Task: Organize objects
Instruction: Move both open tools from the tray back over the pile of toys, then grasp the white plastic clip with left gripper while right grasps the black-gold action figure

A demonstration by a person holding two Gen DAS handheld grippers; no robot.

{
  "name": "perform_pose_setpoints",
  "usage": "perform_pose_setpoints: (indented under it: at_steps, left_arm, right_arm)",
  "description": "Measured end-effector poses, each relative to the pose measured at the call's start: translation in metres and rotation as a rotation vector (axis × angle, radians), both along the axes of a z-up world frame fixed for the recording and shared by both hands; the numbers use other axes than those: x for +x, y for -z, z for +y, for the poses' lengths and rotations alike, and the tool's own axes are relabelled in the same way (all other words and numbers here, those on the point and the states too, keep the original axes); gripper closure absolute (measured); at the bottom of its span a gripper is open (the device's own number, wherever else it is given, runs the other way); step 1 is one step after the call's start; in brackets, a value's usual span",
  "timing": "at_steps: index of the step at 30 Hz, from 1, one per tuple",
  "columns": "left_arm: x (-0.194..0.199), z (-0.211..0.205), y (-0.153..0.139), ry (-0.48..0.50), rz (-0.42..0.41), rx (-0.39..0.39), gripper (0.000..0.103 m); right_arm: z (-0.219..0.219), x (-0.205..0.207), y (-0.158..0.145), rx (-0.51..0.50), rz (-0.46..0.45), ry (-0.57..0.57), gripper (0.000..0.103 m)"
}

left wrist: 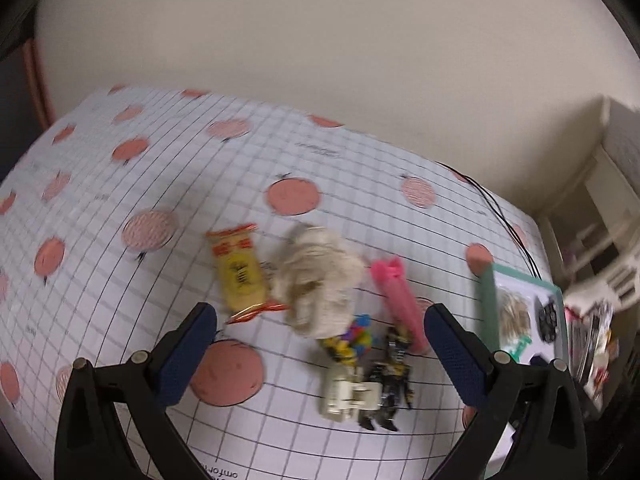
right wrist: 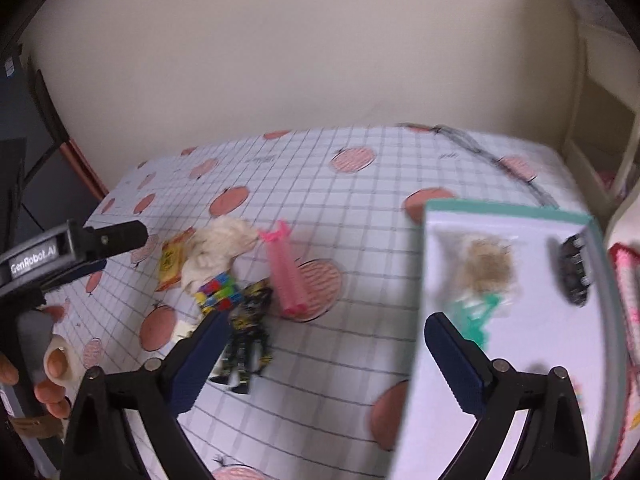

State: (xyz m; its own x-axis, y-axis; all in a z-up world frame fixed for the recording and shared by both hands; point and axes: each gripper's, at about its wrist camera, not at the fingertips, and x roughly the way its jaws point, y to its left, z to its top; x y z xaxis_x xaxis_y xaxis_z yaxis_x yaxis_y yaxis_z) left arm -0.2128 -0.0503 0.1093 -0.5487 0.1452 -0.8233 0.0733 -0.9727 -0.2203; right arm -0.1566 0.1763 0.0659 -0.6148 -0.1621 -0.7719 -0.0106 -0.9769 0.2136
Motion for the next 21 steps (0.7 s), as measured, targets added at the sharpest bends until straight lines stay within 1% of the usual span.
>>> perform_pose_setpoints:
  at_steps: [2,4,9,13,15,18,21]
  left_arm:
    - [-0.002,-0.009,0.008,-0.013,-0.029,0.02,0.0]
    - [-0.003,-0.011,0.015,-0.015,-0.052,0.012,0.0]
    - [-0.001,-0.008,0.025,-0.007,-0.098,0.039,0.0]
    - [0.001,0.002,0.029,0.021,-0.112,0.029,0.0]
    - [0.0,0.006,0.032,0.037,-0.124,0.023,0.001]
    - [-0.001,0.012,0.037,0.058,-0.146,0.017,0.006]
    - [0.0,0.017,0.042,0.071,-0.164,0.008,0.006]
  right_arm:
    - [-0.013,-0.005,0.005,-0.005,-0.02,-0.014,0.005]
    - [-0.024,-0.009,0.012,0.004,-0.044,-0.024,0.007]
    - [-0.038,-0.02,0.03,-0.013,-0.098,-0.027,0.012]
    - [-0.043,-0.024,0.039,-0.013,-0.125,-0.028,0.017]
    - [-0.044,-0.025,0.042,-0.008,-0.135,-0.029,0.018]
    - [-0.047,-0.026,0.047,-0.011,-0.148,-0.038,0.018]
    - [-0.052,-0.027,0.051,0.003,-0.162,-0.05,0.019]
